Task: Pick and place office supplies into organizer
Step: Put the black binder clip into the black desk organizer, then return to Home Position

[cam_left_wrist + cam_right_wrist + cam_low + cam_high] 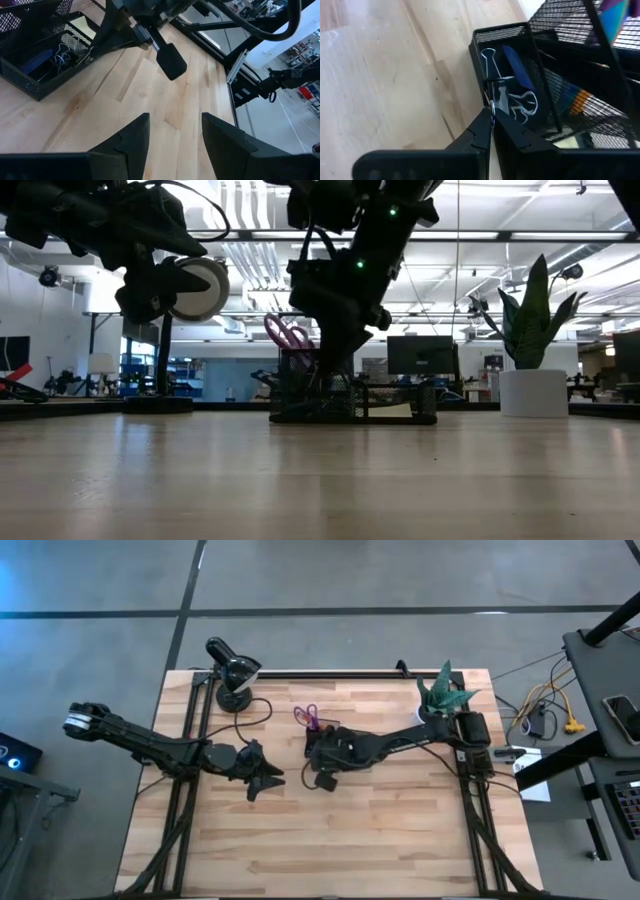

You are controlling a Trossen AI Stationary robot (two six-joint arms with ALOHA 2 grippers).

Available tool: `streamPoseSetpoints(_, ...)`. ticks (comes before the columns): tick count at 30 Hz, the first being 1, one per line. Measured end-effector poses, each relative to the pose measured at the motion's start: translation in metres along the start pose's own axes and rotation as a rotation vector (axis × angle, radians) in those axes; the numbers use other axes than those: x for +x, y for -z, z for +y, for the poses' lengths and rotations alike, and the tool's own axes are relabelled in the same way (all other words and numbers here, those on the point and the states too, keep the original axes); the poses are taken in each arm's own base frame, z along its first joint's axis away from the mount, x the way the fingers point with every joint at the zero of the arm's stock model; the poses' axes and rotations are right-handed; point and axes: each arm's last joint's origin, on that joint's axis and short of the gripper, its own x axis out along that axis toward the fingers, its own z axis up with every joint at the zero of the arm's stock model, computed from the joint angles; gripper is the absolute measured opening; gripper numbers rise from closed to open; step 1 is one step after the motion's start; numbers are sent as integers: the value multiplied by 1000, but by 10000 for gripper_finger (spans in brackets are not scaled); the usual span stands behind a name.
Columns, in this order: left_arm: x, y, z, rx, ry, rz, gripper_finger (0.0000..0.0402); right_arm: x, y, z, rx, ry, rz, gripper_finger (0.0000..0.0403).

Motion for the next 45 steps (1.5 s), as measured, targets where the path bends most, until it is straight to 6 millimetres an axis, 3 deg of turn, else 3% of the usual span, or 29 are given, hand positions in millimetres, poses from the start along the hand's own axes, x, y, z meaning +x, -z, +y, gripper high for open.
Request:
streamPoseSetpoints(17, 0, 0, 0, 1, 0, 1, 162, -5, -8, -11, 12, 138, -42, 9)
streamPoseSetpoints(24, 0, 0, 0, 2, 0, 1, 162, 5, 0, -19, 10, 159, -5, 9)
streamPoseSetpoints(37, 0, 0, 0, 7, 1, 1, 162, 8, 6, -15, -14, 46, 63, 9)
streamPoseSetpoints(45, 0, 0, 0, 5, 1, 1, 162, 9, 8, -15, -10, 48, 68, 72)
